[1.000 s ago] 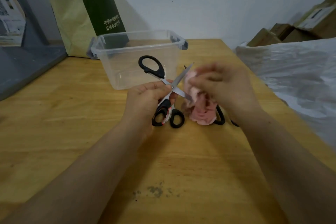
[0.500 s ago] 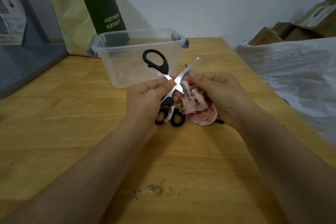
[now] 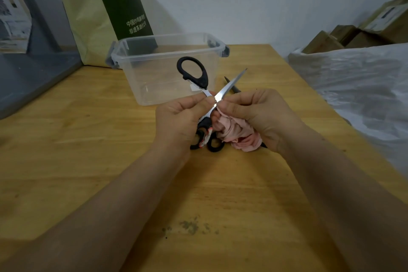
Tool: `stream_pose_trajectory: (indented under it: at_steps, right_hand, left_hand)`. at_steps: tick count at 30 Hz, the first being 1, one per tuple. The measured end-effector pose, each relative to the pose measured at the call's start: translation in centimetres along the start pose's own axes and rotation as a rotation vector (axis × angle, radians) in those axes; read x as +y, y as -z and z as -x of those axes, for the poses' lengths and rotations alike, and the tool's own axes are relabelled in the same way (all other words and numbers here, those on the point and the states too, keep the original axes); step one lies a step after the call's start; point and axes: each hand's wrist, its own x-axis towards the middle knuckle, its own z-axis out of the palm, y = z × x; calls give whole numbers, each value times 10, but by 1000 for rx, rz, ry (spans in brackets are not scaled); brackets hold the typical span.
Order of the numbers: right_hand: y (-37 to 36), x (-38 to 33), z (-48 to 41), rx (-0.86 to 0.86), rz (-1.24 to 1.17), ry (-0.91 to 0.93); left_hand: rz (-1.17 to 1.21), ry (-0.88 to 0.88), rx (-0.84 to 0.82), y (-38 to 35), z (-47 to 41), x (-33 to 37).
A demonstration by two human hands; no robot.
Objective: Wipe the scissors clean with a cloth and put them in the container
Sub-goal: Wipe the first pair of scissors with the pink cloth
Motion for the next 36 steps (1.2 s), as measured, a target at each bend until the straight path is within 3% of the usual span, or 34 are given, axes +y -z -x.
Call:
stream_pose_trajectory:
  at_steps: [5, 15, 20, 24, 29, 36]
  right_hand:
    - [-1, -2, -3, 21, 135, 116]
    - [-2, -1, -2, 17, 92, 109]
    - [5, -2, -4, 42, 153, 77]
    - [0, -2, -2, 33, 141, 100]
    - [0, -5, -4, 33, 224, 77]
    - [7, -5, -1, 29, 282, 55]
  left_hand:
    - [70, 78, 30, 3, 1, 7]
    - [13, 82, 9, 0, 4, 4]
    - [92, 114, 90, 6, -4, 8]
    - [47, 104, 26, 2, 0, 5]
    - [127, 186, 83, 1, 1, 9]
    - [132, 171, 148, 5, -5, 13]
